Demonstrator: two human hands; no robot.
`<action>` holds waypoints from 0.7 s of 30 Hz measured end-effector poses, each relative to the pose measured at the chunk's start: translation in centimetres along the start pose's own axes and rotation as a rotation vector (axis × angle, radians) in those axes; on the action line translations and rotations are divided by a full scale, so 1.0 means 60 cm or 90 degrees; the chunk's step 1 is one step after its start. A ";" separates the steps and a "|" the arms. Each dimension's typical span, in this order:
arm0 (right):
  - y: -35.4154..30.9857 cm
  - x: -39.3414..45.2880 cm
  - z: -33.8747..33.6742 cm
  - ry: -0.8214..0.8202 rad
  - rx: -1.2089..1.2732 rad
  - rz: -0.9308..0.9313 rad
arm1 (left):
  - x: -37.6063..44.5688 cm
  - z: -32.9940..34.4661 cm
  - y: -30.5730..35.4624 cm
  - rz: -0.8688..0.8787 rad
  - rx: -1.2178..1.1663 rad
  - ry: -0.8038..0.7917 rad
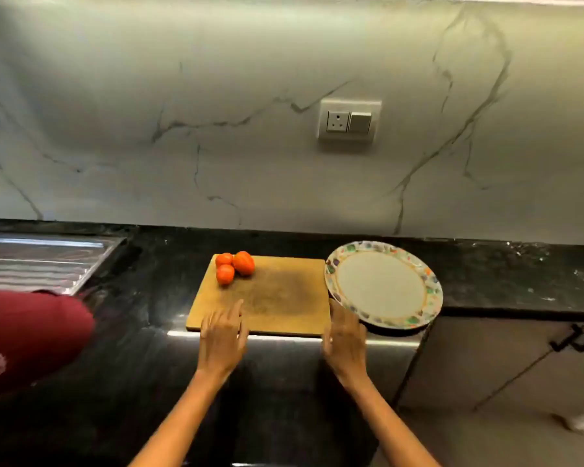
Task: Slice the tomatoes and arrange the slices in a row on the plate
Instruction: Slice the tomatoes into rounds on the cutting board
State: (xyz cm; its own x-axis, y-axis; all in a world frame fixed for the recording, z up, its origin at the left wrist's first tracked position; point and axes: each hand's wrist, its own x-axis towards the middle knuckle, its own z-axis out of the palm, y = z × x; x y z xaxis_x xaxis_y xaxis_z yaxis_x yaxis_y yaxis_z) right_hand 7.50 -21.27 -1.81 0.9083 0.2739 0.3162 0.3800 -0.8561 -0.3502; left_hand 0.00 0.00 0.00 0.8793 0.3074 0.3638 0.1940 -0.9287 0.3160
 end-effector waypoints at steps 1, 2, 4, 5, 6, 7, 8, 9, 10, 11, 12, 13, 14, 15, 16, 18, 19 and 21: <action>0.013 -0.007 0.011 -0.010 -0.010 0.095 | 0.002 0.014 -0.010 0.005 -0.003 -0.020; 0.018 -0.012 0.012 -0.033 -0.012 0.172 | 0.007 0.023 -0.017 0.009 0.000 -0.026; 0.035 -0.031 0.015 -0.103 -0.047 0.295 | 0.011 0.041 -0.027 0.002 0.005 -0.058; 0.036 -0.033 0.017 -0.135 -0.065 0.320 | 0.019 0.049 -0.033 0.013 0.000 -0.062; 0.035 -0.032 0.019 -0.152 -0.080 0.333 | 0.028 0.056 -0.039 0.019 -0.011 -0.071; 0.030 -0.026 0.018 -0.160 -0.091 0.346 | 0.038 0.060 -0.046 0.025 -0.026 -0.070; 0.024 -0.021 0.017 -0.168 -0.089 0.362 | 0.049 0.062 -0.052 0.029 -0.037 -0.075; 0.021 -0.017 0.013 -0.177 -0.082 0.384 | 0.060 0.064 -0.058 0.026 -0.046 -0.076; 0.019 -0.014 0.009 -0.182 -0.070 0.404 | 0.072 0.064 -0.063 0.023 -0.053 -0.074; 0.014 -0.012 0.002 -0.187 -0.060 0.419 | 0.083 0.064 -0.069 0.018 -0.062 -0.069; 0.010 -0.011 -0.003 -0.187 -0.054 0.428 | 0.094 0.063 -0.074 0.008 -0.073 -0.060; 0.007 -0.011 -0.011 -0.188 -0.050 0.440 | 0.106 0.064 -0.080 -0.008 -0.083 -0.051; 0.005 -0.012 -0.018 -0.186 -0.046 0.449 | 0.116 0.064 -0.085 -0.029 -0.089 -0.045; 0.001 -0.011 -0.026 -0.183 -0.039 0.456 | 0.125 0.066 -0.091 -0.052 -0.090 -0.052; 0.000 -0.009 -0.029 -0.170 -0.022 0.453 | 0.131 0.068 -0.097 -0.077 -0.089 -0.076; -0.008 0.002 -0.036 -0.144 0.031 0.441 | 0.141 0.070 -0.104 -0.126 -0.077 -0.122; -0.015 0.010 -0.038 -0.119 0.068 0.431 | 0.144 0.071 -0.105 -0.153 -0.066 -0.145; -0.031 0.033 -0.030 -0.061 0.133 0.393 | 0.151 0.078 -0.109 -0.200 -0.043 -0.200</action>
State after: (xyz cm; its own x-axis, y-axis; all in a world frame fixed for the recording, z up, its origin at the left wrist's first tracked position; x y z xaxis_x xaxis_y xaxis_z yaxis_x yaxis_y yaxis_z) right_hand 8.29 -19.95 1.07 0.9782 -0.1936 -0.0747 -0.1985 -0.7678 -0.6092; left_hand 8.75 7.89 -2.84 0.8733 0.4856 -0.0394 0.4537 -0.7813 0.4286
